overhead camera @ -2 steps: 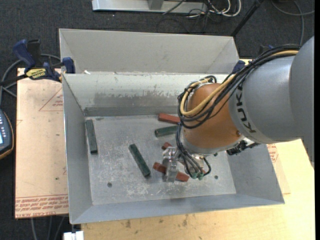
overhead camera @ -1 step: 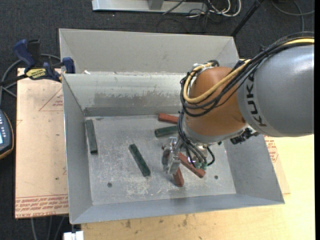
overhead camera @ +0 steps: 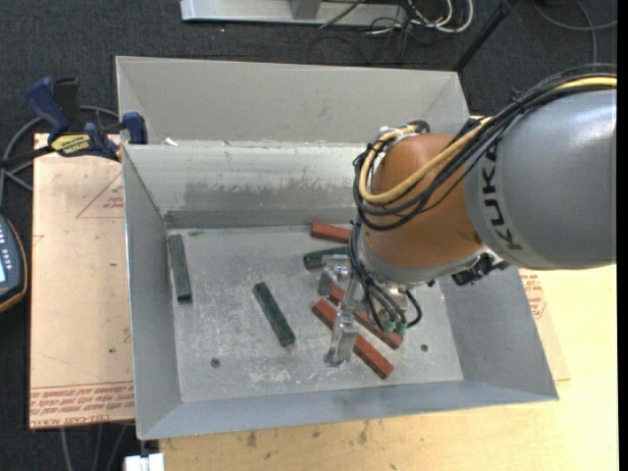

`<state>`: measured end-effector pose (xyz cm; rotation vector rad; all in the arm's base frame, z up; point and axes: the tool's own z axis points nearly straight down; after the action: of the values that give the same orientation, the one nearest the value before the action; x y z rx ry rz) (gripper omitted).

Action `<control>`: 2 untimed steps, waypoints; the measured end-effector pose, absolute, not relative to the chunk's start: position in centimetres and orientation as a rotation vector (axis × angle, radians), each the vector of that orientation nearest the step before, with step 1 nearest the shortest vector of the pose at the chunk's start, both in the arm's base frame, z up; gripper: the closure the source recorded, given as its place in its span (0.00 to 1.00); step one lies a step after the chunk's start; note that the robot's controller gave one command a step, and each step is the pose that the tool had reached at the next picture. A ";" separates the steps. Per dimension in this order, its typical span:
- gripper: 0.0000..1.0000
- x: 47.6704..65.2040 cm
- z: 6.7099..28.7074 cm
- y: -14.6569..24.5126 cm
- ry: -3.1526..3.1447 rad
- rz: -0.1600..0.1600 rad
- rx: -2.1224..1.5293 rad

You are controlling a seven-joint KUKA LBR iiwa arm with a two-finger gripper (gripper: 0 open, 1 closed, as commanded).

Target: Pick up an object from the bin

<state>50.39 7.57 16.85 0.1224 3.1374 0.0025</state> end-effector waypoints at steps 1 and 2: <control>0.00 57.3 6.6 2.5 3.132 0.001 0.189; 0.00 49.4 6.9 -0.9 3.118 -0.001 0.421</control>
Offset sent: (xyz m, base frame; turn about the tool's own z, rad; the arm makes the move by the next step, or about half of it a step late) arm 0.0673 -0.0488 -0.0985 0.0379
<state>49.41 -0.87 6.94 0.4209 3.1178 -0.0009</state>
